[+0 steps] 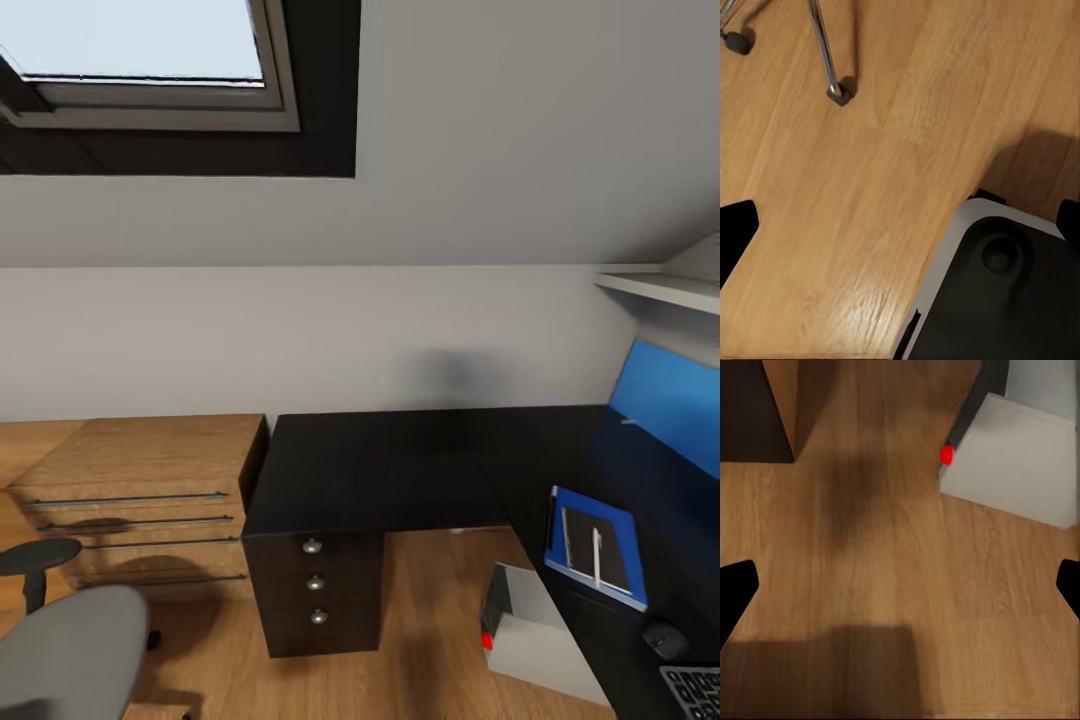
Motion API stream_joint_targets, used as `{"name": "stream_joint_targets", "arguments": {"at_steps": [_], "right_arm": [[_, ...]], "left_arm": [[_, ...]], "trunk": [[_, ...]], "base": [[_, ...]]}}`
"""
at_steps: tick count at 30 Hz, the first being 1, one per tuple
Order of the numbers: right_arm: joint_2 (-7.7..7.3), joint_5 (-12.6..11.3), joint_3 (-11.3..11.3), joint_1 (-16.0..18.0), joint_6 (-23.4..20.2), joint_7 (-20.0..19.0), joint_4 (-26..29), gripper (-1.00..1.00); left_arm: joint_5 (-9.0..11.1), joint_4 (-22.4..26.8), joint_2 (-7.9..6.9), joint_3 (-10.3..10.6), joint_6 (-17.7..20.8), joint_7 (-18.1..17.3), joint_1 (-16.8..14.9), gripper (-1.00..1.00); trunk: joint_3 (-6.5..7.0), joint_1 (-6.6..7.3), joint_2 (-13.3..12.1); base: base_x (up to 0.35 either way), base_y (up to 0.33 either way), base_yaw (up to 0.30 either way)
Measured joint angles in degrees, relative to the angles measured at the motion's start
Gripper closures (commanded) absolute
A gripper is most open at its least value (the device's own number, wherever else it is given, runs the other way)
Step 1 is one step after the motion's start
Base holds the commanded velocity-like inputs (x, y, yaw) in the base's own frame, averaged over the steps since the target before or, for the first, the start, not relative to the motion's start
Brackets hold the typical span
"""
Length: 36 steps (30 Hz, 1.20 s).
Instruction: In the bedroom, organize the workspace by keeping the computer under the desk, ensuring the monitor is on the desk, placing the keyboard on the desk next to the monitor, placing the mouse on the desk next to the keyboard, moving the folder from the swivel chair onto the desk next to the mouse, stacking the notebook on top of the folder with the pen on top of the notebook, and positioning the swivel chair next to the desk.
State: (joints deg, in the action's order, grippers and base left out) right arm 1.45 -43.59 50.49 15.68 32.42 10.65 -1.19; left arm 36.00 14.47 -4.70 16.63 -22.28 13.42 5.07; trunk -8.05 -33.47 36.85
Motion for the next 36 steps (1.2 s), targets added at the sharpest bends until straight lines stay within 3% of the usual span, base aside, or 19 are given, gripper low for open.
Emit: {"name": "stream_joint_targets", "arguments": {"at_steps": [12,15,18,23,36], "right_arm": [[0.11,-0.1,0.0,-0.6,-0.6,0.2,0.0,-1.00],[0.09,-0.3,0.0,-0.8,-0.8,0.3,0.0,-1.00],[0.17,-0.6,0.0,-1.0,-1.1,0.3,0.1,-1.00],[0.19,-0.5,0.1,-1.1,-1.0,0.1,0.5,-1.00],[0.19,-0.6,0.1,-1.1,-1.1,0.1,0.3,-1.00]], "left_arm": [[0.5,-0.1,-0.14,0.0,0.2,-0.3,0.0,-1.00],[1.7,-0.1,-0.23,0.1,0.3,-0.9,0.0,-1.00],[4.5,-0.1,-0.32,0.1,0.4,-2.4,0.0,-1.00],[6.1,-0.1,-0.35,0.1,0.4,-3.6,0.0,-1.00],[6.7,-0.1,-0.35,0.1,0.4,-4.0,0.0,-1.00]], "trunk": [[1.84,2.66,-4.8],[2.31,3.33,-6.0],[2.83,3.99,-7.2],[3.71,5.10,-9.2],[5.86,7.72,-14.0]], "base": [[-0.267,0.000,0.118],[-0.059,0.000,0.065],[-0.020,0.000,0.022],[-0.008,0.000,0.009],[0.000,0.000,0.000]]}}
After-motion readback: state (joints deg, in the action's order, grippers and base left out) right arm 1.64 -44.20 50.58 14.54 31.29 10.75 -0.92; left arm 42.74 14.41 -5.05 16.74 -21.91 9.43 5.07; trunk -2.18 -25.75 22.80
